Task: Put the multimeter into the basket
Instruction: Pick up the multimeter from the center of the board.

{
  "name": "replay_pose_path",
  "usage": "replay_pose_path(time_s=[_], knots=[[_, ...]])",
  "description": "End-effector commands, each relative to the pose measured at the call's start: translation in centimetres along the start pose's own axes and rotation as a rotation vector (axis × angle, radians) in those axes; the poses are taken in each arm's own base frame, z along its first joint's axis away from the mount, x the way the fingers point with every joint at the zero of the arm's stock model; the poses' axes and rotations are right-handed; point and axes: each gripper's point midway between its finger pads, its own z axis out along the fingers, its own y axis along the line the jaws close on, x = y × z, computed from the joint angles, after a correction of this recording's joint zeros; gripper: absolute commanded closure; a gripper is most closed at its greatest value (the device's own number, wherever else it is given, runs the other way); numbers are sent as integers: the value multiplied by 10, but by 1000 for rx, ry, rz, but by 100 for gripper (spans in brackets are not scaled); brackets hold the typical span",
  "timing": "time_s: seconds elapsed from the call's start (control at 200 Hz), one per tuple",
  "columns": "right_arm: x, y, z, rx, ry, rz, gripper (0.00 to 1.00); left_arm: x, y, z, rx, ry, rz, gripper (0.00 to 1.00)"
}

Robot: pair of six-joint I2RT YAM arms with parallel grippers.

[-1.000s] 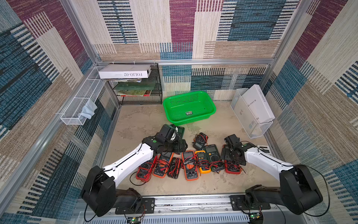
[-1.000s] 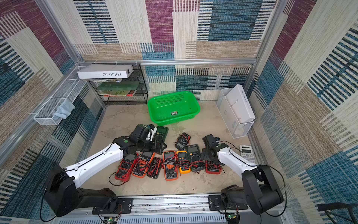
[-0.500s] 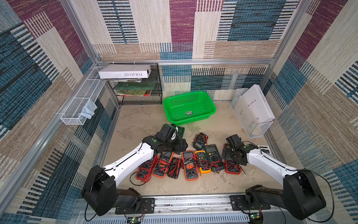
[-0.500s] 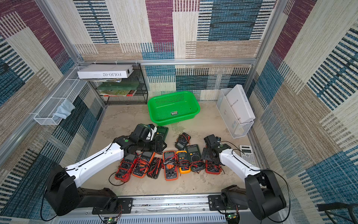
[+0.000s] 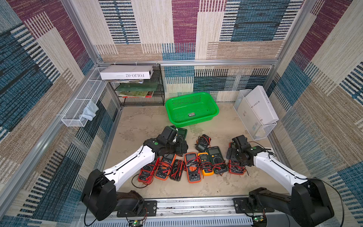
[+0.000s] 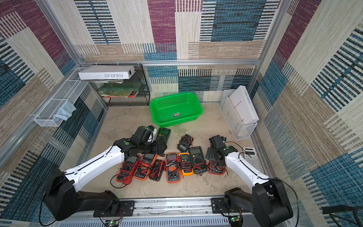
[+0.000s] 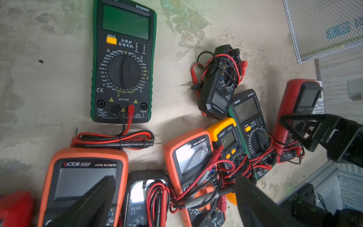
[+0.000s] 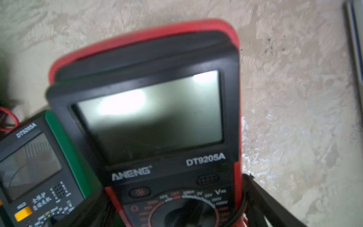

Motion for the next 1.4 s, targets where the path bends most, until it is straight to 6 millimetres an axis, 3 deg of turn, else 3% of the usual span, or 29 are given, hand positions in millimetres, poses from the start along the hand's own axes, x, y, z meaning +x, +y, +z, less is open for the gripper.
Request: replay_pose_path(time_s=[0.0, 0.751, 1.393], knots=[[-8, 0, -4, 1, -32, -3, 21, 1, 15, -2, -76, -18, -24, 1], [-15, -4, -12, -9, -67, 10, 22, 0, 18, -2, -87, -28, -32, 1], [-11, -3, -6, -20, -49, 8, 22, -1, 16, -2, -82, -27, -31, 1]])
